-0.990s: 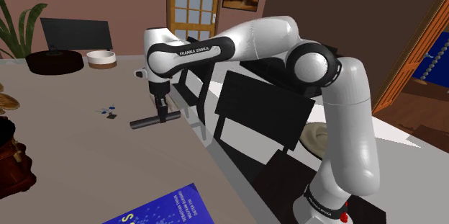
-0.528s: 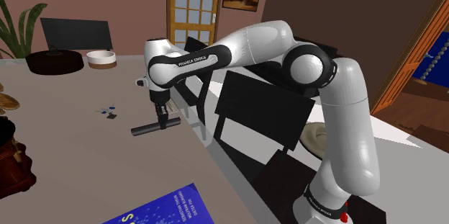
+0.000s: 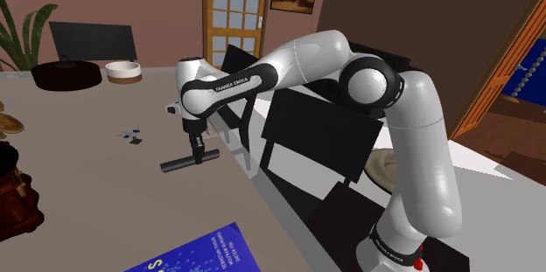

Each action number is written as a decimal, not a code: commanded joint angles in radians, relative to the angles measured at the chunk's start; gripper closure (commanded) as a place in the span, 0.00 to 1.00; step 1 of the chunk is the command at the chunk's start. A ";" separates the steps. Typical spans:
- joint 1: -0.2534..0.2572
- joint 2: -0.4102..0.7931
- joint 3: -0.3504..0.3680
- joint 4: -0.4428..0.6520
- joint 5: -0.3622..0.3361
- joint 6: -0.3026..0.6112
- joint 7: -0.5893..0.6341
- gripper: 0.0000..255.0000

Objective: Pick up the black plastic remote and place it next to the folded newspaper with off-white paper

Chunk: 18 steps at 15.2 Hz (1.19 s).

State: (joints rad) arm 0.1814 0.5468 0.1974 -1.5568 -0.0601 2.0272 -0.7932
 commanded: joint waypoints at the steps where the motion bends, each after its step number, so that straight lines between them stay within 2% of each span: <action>1: 0.000 0.001 0.000 0.000 0.000 0.002 0.000 1.00; 5: 0.000 0.001 0.000 0.000 0.000 0.002 0.000 1.00; 6: 0.000 0.001 0.000 0.000 0.000 0.002 0.000 0.00; 11: 0.000 0.001 0.000 0.000 0.000 0.002 0.000 0.00; 15: -0.002 -0.033 0.004 0.077 0.007 -0.109 -0.005 0.00; 18: -0.002 -0.033 0.004 0.077 0.007 -0.109 -0.005 0.00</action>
State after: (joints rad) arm 0.1797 0.5139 0.2011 -1.4826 -0.0532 1.9219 -0.7971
